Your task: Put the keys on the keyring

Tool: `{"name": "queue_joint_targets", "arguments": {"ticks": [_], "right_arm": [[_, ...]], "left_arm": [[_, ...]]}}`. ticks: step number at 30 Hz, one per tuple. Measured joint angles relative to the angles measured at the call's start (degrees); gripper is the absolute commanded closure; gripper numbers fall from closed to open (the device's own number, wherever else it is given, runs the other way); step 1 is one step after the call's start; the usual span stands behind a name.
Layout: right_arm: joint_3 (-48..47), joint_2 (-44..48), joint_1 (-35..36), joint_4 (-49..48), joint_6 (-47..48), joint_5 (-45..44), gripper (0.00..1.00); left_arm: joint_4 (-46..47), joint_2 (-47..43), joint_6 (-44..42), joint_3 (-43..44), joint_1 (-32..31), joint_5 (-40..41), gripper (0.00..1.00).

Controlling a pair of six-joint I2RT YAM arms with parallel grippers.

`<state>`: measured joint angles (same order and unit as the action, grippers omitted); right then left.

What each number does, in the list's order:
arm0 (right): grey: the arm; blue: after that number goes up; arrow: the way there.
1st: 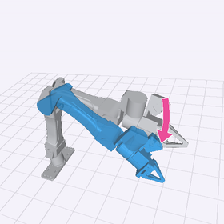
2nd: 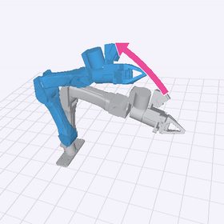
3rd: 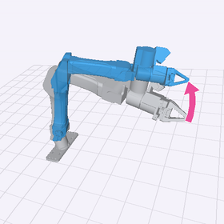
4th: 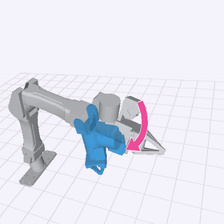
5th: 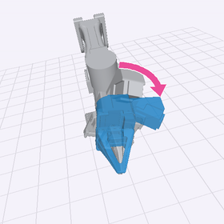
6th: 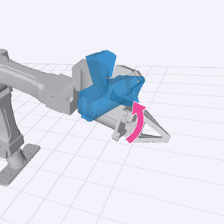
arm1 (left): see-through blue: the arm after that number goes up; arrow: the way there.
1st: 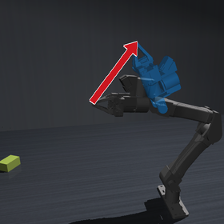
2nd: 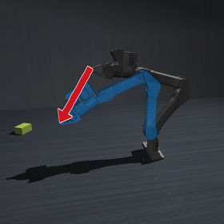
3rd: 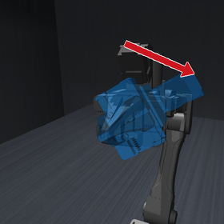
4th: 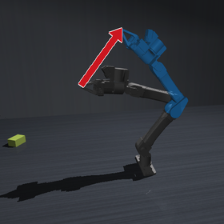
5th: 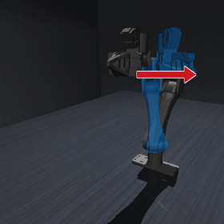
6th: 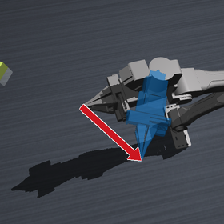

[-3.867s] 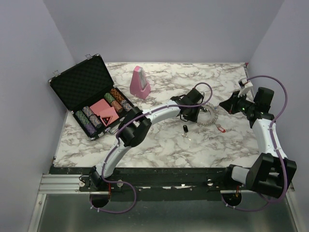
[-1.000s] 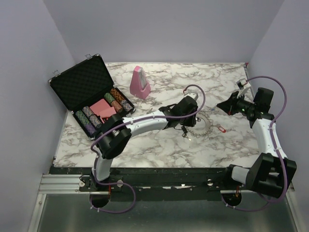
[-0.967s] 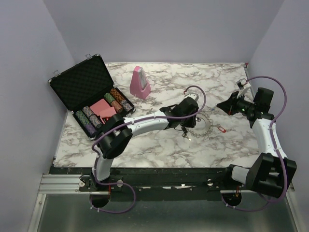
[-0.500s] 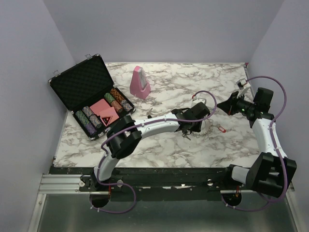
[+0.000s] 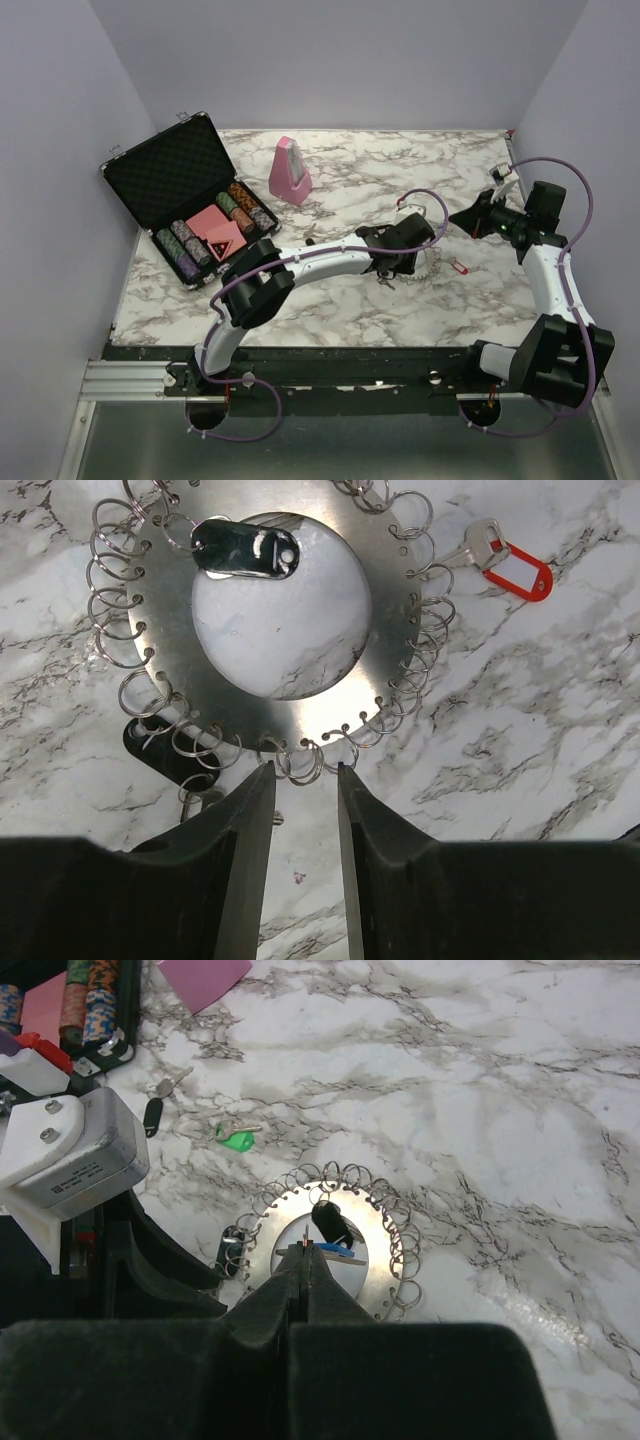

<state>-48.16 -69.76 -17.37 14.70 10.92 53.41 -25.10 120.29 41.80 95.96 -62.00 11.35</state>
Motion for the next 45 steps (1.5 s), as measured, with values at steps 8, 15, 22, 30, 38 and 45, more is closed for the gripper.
{"name": "queue_joint_targets", "arguments": {"ticks": [8, 15, 22, 30, 38, 45], "right_arm": [[-0.15, -0.44, -0.02, 2.58, 4.37, -5.73, 1.0], [-1.49, -0.5, -1.75, 9.38, 15.41, -13.92, 1.0], [-5.35, -8.74, -3.02, 12.46, 23.37, -21.49, 1.0], [-11.43, -23.82, -2.97, 13.51, 24.65, -25.31, 1.0], [-16.52, -28.57, 0.15, 12.33, 22.77, -25.68, 1.0], [-18.67, -33.44, 4.42, 10.38, 21.16, -25.83, 1.0]], "left_arm": [[6.58, -6.43, -3.96, -12.57, 0.48, 0.0, 0.53], [18.4, -33.7, -12.26, -34.95, 2.12, 1.49, 0.01], [30.6, -59.43, -16.87, -52.15, 8.13, 2.27, 0.01], [31.56, -73.42, -18.29, -65.33, 12.92, 0.35, 0.01], [32.79, -75.32, -19.12, -66.84, 13.6, -0.81, 0.01], [33.77, -75.01, -19.28, -67.8, 13.94, -1.84, 0.01]]}}
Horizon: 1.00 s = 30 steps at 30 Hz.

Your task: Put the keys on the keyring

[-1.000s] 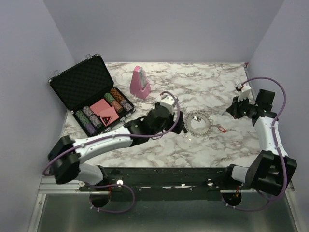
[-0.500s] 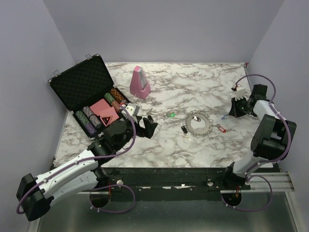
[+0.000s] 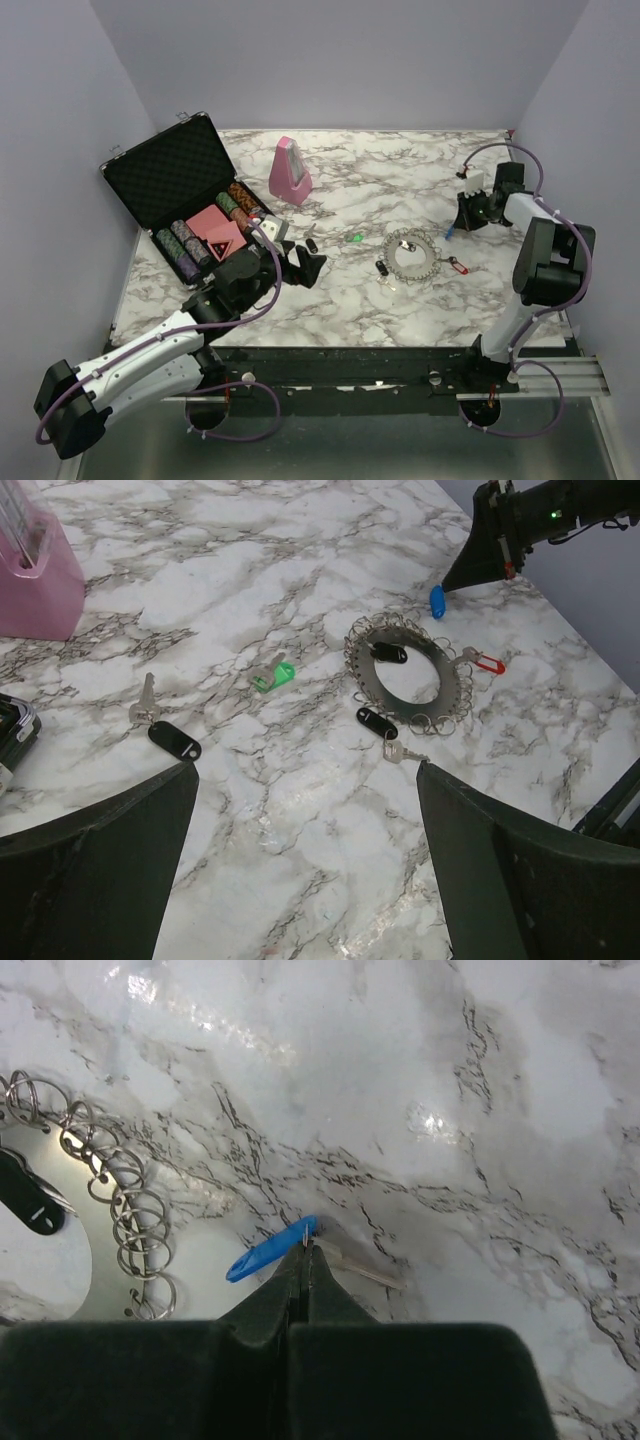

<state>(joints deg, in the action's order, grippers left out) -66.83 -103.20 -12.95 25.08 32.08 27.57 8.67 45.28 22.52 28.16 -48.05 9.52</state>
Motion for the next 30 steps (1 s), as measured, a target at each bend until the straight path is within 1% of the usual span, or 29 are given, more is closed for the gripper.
{"name": "queue_joint_targets", "arguments": {"ticks": [7, 12, 14, 16, 20, 24, 27, 30], "right_arm": [[-3.13, -3.45, 3.19, -2.03, -2.29, -0.33, 1.0], [-3.1, -2.64, 3.43, -2.78, -2.32, 0.02, 1.0], [-1.9, -0.72, 3.06, -2.71, -1.81, 0.42, 1.0], [-0.09, 3.08, 2.05, -1.86, -0.94, 1.07, 1.0], [0.92, 11.23, -1.55, 0.46, 1.7, 1.88, 1.0], [0.94, 18.05, -5.35, 4.92, 6.54, 1.9, 1.0], [1.05, 20.92, -7.96, 9.38, 10.78, 1.25, 1.0], [1.6, 21.49, -9.99, 13.38, 14.99, -0.35, 1.0]], "left_arm": [[0.37, 0.22, 0.02, -0.13, 0.09, -0.66, 0.01], [0.35, 0.22, 0.07, -0.13, 0.11, -1.07, 0.01], [0.31, 0.04, 0.09, -0.2, 0.11, -1.18, 0.01], [0.11, -0.35, 0.07, -0.24, 0.11, -1.2, 0.01], [-0.61, -1.77, 0.02, -0.24, 0.11, -1.25, 0.01], [-1.18, -3.54, 0.0, -0.35, 0.26, -1.25, 0.01], [-1.11, -4.92, 0.02, -0.96, 0.33, -1.25, 0.01], [-1.11, -6.23, 0.07, -2.27, 0.33, -1.25, 0.01]]}}
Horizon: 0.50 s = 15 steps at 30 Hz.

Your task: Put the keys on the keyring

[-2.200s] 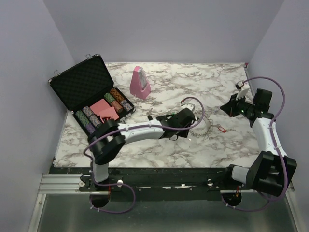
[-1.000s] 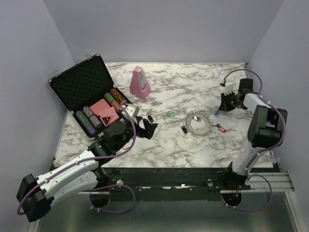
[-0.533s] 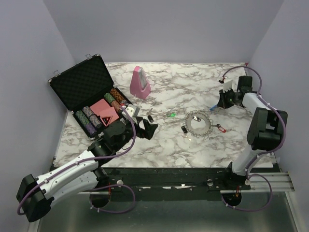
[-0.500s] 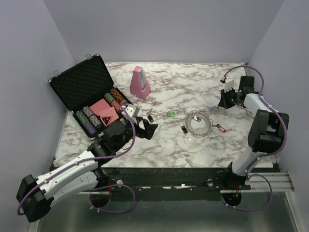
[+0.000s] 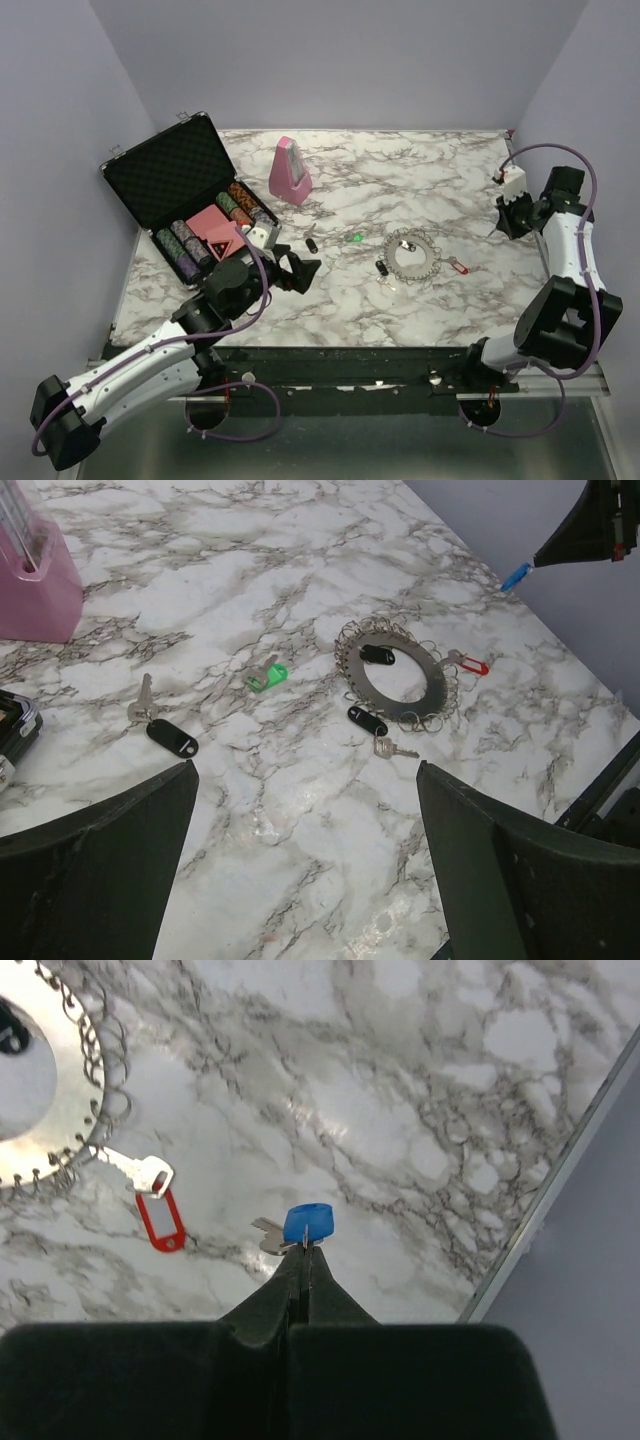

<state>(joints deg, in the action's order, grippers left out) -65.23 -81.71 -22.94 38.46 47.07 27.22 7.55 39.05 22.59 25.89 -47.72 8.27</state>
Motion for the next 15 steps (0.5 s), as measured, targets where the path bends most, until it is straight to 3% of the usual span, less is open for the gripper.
{"name": "queue_joint_targets", "arguments": {"ticks": [15], "right_arm": [[4.55, -7.63, -3.41, 6.84, 8.55, -6.62, 1.0]], "left_arm": [[-0.2, -2.16, 0.13, -2.14, 0.0, 0.0, 0.01]]}}
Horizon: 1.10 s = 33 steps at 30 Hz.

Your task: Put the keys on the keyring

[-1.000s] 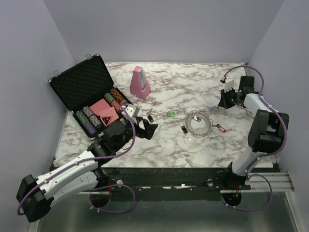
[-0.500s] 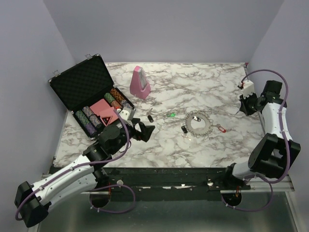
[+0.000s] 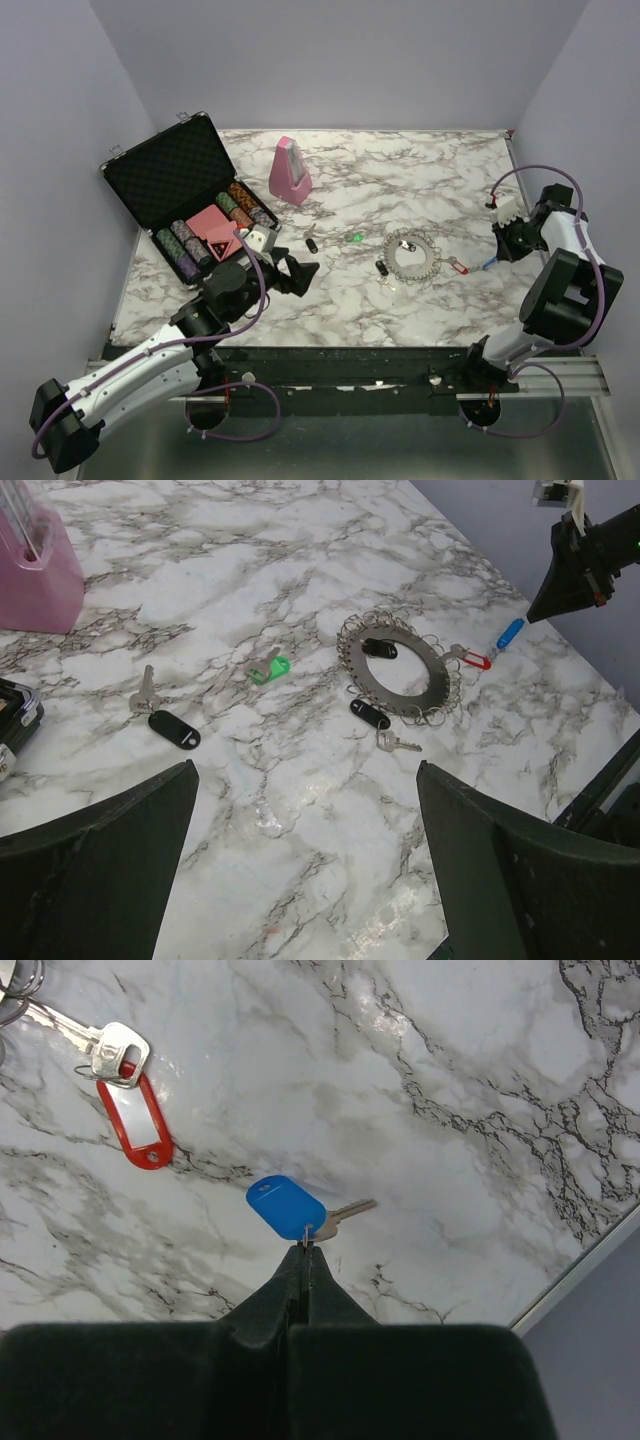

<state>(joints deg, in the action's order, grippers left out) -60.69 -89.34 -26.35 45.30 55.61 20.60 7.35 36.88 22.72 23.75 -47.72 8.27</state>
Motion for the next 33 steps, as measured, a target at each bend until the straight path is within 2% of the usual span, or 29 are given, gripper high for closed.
{"name": "queue_joint_targets", "arguments": {"ticks": [11, 33], "right_arm": [[-6.36, -7.85, 0.0, 0.66, -0.96, 3.63, 1.0], [-11.26, -9.29, 2.25, 0.48, -5.31, 8.85, 1.0]], "left_arm": [[0.22, 0.0, 0.39, -1.42, 0.0, 0.02, 0.01], [0.26, 1.27, 0.42, -1.44, 0.04, 0.02, 0.01]]}}
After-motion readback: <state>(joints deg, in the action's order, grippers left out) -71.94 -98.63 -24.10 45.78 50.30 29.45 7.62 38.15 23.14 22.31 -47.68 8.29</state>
